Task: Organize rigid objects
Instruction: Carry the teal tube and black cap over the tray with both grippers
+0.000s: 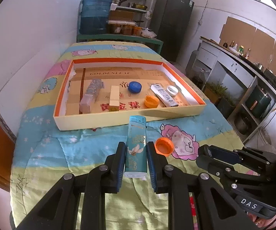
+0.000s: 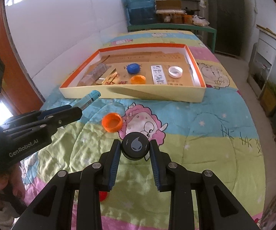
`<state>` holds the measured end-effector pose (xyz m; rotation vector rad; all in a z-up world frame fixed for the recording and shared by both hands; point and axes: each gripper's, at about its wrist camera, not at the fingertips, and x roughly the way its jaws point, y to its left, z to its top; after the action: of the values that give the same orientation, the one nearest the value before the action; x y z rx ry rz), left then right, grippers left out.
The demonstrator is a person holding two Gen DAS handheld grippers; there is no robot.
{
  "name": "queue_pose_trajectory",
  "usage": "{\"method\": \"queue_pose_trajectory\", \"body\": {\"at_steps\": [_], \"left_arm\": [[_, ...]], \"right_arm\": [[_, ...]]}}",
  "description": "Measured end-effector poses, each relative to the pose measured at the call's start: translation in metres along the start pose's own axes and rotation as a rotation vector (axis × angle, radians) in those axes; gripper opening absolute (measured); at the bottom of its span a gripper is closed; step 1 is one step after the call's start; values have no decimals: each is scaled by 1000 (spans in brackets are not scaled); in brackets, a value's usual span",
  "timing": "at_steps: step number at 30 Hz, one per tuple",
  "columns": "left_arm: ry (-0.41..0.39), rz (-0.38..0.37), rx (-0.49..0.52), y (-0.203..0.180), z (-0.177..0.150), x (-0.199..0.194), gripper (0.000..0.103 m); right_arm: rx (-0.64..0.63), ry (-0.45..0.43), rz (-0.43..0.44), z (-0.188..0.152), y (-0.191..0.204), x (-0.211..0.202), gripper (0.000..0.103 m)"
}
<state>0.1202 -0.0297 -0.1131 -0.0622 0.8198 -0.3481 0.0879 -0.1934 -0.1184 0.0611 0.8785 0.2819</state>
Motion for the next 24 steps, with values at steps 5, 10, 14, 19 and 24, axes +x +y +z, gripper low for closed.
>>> {"method": "queue_pose_trajectory", "body": {"at_steps": [5,10,14,19,24], "left_arm": [[-13,1,-9,3,5,-4,23],[-25,6,-13,8,13,-8,23],[-37,10,-18,10,20,-11,23],[-53,11,-29,16,28,-14,23],[-59,12,-42,22,36,-12,23]], "right_arm": [[-15,-5,0,8,5,0,31],[-33,-12,5,16,11,-1,31],[-45,-21,10,26,15,-1,31],[-59,-31,15,38,20,0,31],[-71,-36,22,51,25,3,31]]}}
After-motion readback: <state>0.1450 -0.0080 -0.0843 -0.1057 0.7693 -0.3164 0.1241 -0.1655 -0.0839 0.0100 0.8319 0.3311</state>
